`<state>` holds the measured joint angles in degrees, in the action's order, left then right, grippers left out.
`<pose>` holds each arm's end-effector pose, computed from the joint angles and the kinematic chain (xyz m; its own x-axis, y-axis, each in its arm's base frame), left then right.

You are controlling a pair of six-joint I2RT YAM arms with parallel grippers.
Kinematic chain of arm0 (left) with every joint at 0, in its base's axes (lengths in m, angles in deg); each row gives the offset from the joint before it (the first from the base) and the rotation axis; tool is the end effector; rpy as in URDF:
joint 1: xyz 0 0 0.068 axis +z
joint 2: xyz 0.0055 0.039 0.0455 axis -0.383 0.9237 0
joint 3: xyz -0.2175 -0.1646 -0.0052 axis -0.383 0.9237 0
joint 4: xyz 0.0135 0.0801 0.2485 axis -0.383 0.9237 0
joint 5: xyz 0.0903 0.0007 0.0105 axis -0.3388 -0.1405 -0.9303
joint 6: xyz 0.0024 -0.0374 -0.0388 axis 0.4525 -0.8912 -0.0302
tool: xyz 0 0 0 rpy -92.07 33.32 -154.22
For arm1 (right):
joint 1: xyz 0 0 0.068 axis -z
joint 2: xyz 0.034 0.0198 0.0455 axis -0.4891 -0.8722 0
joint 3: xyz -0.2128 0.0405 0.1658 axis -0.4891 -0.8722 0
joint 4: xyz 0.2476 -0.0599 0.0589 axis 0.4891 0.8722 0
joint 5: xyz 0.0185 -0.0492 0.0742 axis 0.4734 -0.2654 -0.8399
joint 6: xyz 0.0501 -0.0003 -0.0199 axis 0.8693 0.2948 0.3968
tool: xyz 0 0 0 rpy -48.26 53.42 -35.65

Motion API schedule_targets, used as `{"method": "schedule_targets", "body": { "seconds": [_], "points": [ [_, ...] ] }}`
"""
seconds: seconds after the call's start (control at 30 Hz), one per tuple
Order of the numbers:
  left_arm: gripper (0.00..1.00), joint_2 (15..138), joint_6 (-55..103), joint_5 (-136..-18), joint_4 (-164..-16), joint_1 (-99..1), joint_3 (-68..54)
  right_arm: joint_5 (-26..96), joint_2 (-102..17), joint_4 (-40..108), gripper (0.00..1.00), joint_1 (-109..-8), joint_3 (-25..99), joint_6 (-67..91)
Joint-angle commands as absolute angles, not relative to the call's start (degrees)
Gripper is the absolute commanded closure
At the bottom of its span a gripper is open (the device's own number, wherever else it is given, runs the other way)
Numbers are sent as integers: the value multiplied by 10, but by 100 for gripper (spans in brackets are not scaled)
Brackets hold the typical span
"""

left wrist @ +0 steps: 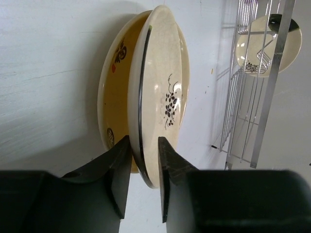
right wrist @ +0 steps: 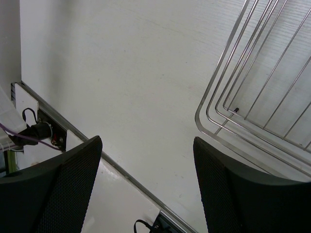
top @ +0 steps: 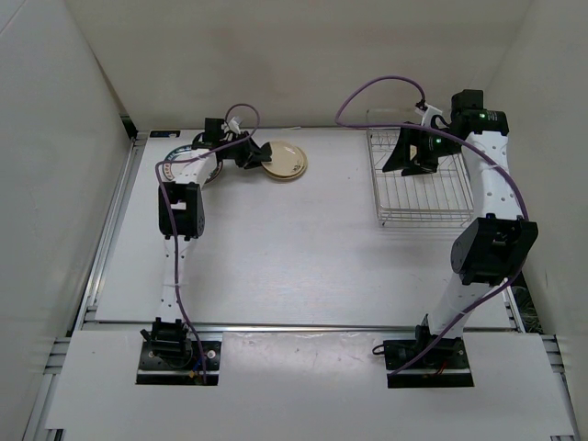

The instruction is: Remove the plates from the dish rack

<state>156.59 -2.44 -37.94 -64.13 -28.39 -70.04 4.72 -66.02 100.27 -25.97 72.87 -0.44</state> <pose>0.5757 -0.0854 0.1269 -0.9106 -0.3226 -0.2584 0.0503 0.5342 -0.8439 0.3752 0.0005 0.3675 -0.8398 -0.0285 -0.5422 -0.3428 0.8021 0.4889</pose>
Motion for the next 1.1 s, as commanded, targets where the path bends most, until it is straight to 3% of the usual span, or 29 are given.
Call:
{"method": "schedule_targets", "body": {
  "seconds": [0.0, 0.1, 0.27, 1.07],
  "points": [
    [59, 1516, -14, -370, -654, -290, -691, 31, -637, 998, 21, -259, 726, -15],
    [49, 1504, -7, -370, -654, -290, -678, 26, -637, 998, 21, -259, 726, -15],
    [45, 1470, 9, -370, -654, -290, -659, 14, -642, 993, 21, -259, 733, -15],
    [41, 1433, 95, -453, -557, -290, -595, -10, -668, 988, 21, -259, 765, -10]
  ]
}}
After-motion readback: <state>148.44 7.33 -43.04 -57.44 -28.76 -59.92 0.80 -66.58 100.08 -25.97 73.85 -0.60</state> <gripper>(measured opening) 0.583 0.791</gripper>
